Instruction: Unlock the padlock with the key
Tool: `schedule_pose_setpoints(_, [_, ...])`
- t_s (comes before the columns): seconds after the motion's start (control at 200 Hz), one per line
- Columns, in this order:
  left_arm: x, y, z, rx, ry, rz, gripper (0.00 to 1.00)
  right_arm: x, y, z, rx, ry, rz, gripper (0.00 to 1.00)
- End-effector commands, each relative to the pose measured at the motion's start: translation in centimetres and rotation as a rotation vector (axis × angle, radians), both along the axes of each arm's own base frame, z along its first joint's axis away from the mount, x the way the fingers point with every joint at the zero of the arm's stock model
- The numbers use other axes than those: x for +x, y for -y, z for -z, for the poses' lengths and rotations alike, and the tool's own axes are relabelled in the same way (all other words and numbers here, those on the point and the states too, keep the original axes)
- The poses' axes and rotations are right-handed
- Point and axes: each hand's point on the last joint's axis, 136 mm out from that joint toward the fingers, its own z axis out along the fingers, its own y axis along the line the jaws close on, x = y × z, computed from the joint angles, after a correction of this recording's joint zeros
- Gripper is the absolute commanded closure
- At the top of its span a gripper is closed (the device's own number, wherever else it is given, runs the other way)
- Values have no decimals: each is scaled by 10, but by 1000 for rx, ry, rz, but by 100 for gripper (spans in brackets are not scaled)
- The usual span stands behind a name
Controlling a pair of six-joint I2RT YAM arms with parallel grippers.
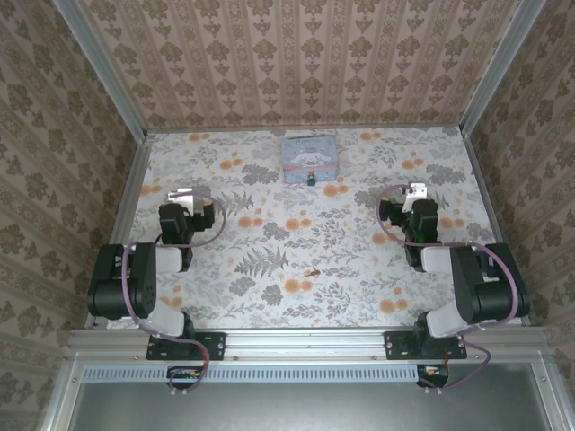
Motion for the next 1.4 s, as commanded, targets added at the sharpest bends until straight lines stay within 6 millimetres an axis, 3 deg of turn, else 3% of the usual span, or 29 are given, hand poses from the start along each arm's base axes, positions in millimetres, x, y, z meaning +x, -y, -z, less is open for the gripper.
schedule_pose_setpoints(0.0, [5, -2, -24, 18, -4, -22, 0, -1, 7, -43, 22, 17, 45, 0])
schedule_pose_setpoints(0.215, [12, 12, -42, -24, -142, -15, 1, -2, -4, -84, 324, 110, 43, 0])
schedule_pose_setpoints(0.385, [25, 40, -65, -134, -193, 3, 1, 15, -35, -87, 474, 71, -107, 1])
schedule_pose_setpoints(0.48, [36, 67, -76, -199, -213, 57, 1, 32, -52, -86, 586, 23, -169, 4])
schedule_pose_setpoints(0.635, [57, 126, -83, -335, -263, 210, 1, 71, -78, -58, 741, -160, -195, 13])
schedule_pose_setpoints(0.78, [83, 173, -82, -479, -325, 314, 1, 110, -100, -44, 805, -269, -188, 20])
schedule_pose_setpoints(1.095, [144, 218, -58, -739, -404, 313, 3, 170, -126, -8, 837, -404, -95, 27])
schedule_pose_setpoints(1.395, [174, 258, -39, -808, -439, 348, 3, 195, -164, 6, 813, -470, -131, 29])
